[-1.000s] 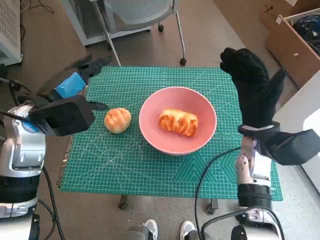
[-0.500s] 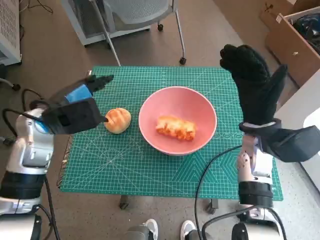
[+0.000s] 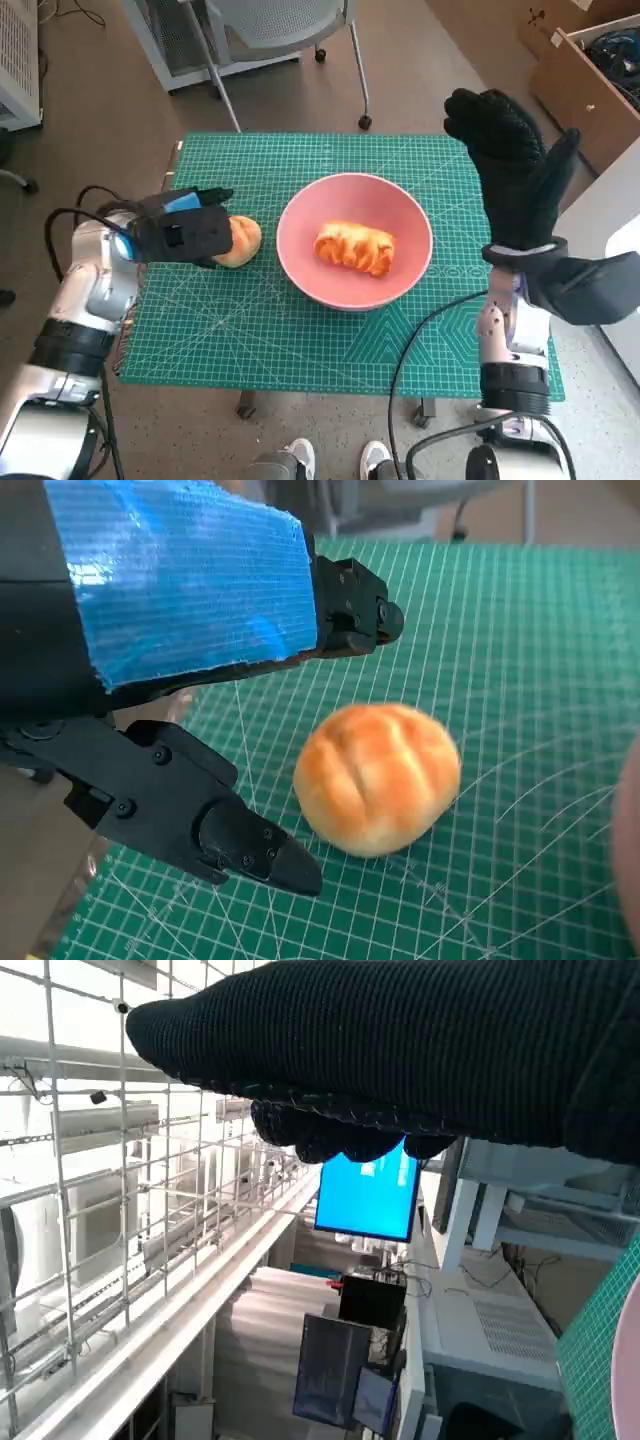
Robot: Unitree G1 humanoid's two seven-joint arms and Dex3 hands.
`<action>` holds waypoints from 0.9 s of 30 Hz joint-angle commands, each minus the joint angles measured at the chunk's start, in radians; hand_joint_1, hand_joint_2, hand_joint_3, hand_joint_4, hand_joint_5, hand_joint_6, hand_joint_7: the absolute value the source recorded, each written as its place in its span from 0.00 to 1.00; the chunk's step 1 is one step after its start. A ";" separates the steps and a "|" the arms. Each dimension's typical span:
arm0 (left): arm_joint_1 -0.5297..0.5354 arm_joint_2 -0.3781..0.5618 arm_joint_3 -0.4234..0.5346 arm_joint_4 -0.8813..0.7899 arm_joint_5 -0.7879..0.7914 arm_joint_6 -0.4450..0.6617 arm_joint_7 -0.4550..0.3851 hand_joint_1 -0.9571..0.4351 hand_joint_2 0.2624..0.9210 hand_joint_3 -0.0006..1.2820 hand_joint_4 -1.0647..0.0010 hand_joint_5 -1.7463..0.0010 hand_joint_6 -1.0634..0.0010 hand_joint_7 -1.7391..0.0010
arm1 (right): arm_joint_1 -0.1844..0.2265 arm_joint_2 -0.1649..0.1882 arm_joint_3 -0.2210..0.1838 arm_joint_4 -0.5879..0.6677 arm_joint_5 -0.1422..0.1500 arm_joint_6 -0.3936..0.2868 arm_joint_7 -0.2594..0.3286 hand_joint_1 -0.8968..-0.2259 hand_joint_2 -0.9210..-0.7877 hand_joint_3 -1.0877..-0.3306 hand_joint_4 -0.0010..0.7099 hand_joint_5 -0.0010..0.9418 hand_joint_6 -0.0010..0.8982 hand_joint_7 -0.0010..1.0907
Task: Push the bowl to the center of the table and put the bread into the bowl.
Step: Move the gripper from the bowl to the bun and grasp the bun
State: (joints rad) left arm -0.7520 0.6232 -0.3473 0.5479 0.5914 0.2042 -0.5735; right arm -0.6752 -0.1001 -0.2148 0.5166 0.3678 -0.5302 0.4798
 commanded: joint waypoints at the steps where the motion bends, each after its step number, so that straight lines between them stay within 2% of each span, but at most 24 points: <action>1: -0.043 -0.036 -0.047 0.085 0.040 -0.011 0.036 0.57 0.73 0.00 1.00 1.00 0.82 0.99 | 0.017 -0.001 0.000 0.003 -0.006 0.004 -0.005 0.54 0.00 0.67 0.47 0.00 0.24 0.38; 7: -0.075 -0.082 -0.091 0.193 0.071 -0.041 0.098 0.56 0.73 0.00 0.99 1.00 0.82 0.99 | 0.017 -0.002 0.001 0.006 -0.012 -0.003 -0.009 0.54 0.00 0.66 0.48 0.00 0.23 0.38; 14: -0.098 -0.142 -0.106 0.337 0.075 -0.115 0.235 0.58 0.78 0.01 0.91 0.98 0.77 0.98 | 0.016 0.000 -0.001 0.015 -0.014 -0.011 -0.008 0.54 0.00 0.66 0.48 0.00 0.23 0.38; 22: -0.094 -0.181 -0.113 0.436 0.066 -0.223 0.363 0.67 0.87 0.02 0.67 0.97 0.62 0.97 | 0.019 0.001 -0.001 0.012 -0.014 -0.012 -0.008 0.54 0.00 0.67 0.48 0.00 0.23 0.38; 24: -0.094 -0.184 -0.119 0.449 0.072 -0.241 0.390 0.70 0.91 0.03 0.55 0.95 0.51 0.95 | 0.021 0.001 -0.002 0.009 -0.013 -0.013 -0.008 0.54 0.00 0.67 0.48 0.00 0.24 0.38; 25: -0.095 -0.183 -0.122 0.452 0.077 -0.252 0.405 0.71 0.91 0.03 0.52 0.94 0.49 0.94 | 0.022 0.001 -0.002 0.008 -0.012 -0.013 -0.007 0.54 0.00 0.67 0.48 0.00 0.24 0.38; 26: -0.096 -0.181 -0.125 0.454 0.080 -0.260 0.415 0.70 0.94 0.06 0.48 0.70 0.50 0.71 | 0.022 0.001 -0.003 0.008 -0.012 -0.013 -0.007 0.54 0.00 0.67 0.48 0.00 0.24 0.38; 27: -0.097 -0.176 -0.127 0.452 0.083 -0.270 0.426 0.70 0.96 0.09 0.46 0.53 0.52 0.56 | 0.023 0.000 -0.003 0.008 -0.011 -0.013 -0.006 0.54 0.00 0.67 0.48 0.00 0.24 0.38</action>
State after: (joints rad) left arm -0.8534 0.4526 -0.4591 0.9771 0.6600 -0.0396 -0.1788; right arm -0.6750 -0.1007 -0.2159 0.5174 0.3529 -0.5479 0.4765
